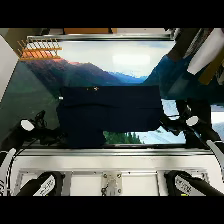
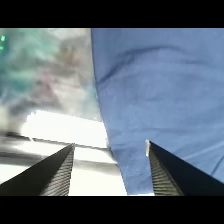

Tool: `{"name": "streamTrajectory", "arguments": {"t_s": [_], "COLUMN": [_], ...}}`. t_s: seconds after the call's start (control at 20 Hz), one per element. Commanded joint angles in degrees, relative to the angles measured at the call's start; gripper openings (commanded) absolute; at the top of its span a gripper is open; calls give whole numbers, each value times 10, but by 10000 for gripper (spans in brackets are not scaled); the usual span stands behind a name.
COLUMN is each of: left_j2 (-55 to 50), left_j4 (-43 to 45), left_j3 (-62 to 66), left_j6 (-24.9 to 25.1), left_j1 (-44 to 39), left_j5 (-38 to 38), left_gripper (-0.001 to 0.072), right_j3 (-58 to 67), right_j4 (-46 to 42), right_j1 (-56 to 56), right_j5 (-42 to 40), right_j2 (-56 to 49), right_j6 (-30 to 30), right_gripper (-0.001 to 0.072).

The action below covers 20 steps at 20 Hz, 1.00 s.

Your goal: Fold the clothes and pants, and hang the long-sleeved shirts on hangers.

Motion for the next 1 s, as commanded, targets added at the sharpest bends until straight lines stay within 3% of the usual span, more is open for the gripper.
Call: {"name": "streamTrajectory", "arguments": {"t_s": [0.0, 0.2, 0.45, 0.55, 0.7, 0.95], "left_j2": [0, 0, -34, -46, -16, 140], "left_j4": [-18, -20, -93, -86, -82, 17], "left_j3": [-46, -47, -47, -36, 10, 48], "left_j6": [-19, -53, -53, -50, -15, -10], "left_j1": [-38, -82, -132, -144, -111, -10], "left_j5": [36, 60, 71, 75, 12, -175], "left_gripper": [467, 466, 453, 4, 7, 8], "right_j3": [1, 1, 1, 5, 38, 92], "right_j4": [1, 0, 1, 0, -34, -197], "right_j1": [0, 0, 0, 0, -1, -1], "right_j5": [0, 0, 1, 9, 65, 266], "right_j2": [1, 1, 2, 5, 21, 78], "right_j6": [-4, -4, -4, -4, -4, -4], "right_gripper": [14, 13, 14, 14, 14, 14]}}
